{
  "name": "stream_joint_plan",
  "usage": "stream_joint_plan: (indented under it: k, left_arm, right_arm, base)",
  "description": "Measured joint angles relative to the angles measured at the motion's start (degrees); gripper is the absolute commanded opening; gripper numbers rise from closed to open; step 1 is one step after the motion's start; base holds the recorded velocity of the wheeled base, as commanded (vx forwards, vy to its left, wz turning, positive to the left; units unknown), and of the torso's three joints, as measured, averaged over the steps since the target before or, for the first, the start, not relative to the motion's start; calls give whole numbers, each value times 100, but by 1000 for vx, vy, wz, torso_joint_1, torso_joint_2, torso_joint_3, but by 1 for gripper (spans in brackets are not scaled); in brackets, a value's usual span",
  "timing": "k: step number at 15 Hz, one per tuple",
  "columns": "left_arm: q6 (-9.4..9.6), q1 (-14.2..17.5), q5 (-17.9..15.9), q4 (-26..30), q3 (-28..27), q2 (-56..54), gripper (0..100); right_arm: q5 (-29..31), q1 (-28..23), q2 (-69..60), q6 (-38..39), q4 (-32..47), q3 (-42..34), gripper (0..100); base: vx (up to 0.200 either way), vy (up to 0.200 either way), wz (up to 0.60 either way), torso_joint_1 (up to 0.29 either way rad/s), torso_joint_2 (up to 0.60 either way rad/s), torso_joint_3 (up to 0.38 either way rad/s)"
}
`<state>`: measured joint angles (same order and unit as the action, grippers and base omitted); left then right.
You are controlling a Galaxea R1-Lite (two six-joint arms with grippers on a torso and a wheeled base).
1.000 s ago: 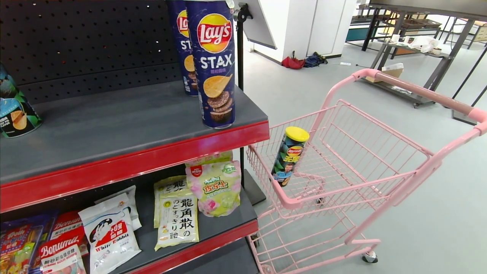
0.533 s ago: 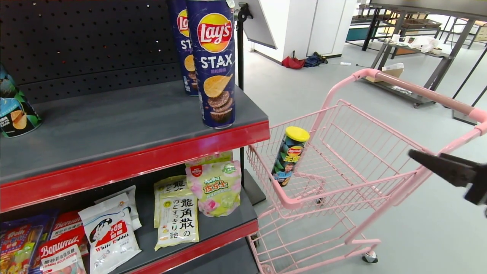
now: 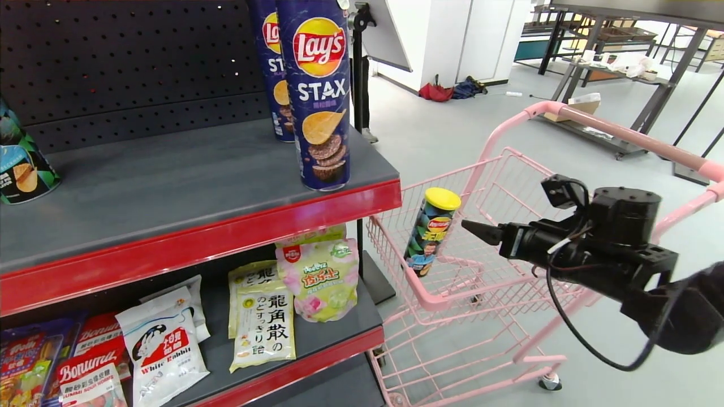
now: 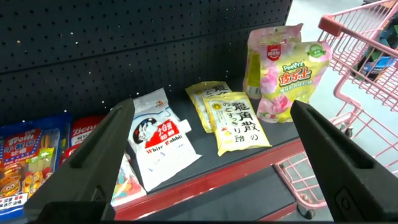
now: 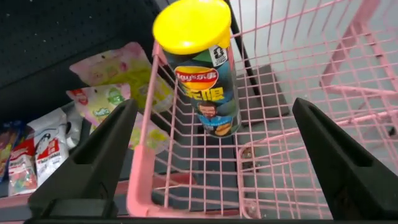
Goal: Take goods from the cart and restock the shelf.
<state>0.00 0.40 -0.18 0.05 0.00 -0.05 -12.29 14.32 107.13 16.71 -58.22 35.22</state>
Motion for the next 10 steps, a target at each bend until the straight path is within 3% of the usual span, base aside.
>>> stream_joint_plan:
  k: [4,10]
  left_arm:
    - [0,1,0,-2,0,0,100]
    - [0,0,0,-5,0,0,100]
  right_arm:
    - [-7,83,918,11,-123,670,100]
    - [-9,315,1373,9,-126,1007,100]
  base:
    - [0,0,0,0,0,0]
    - [0,0,0,0,0,0]
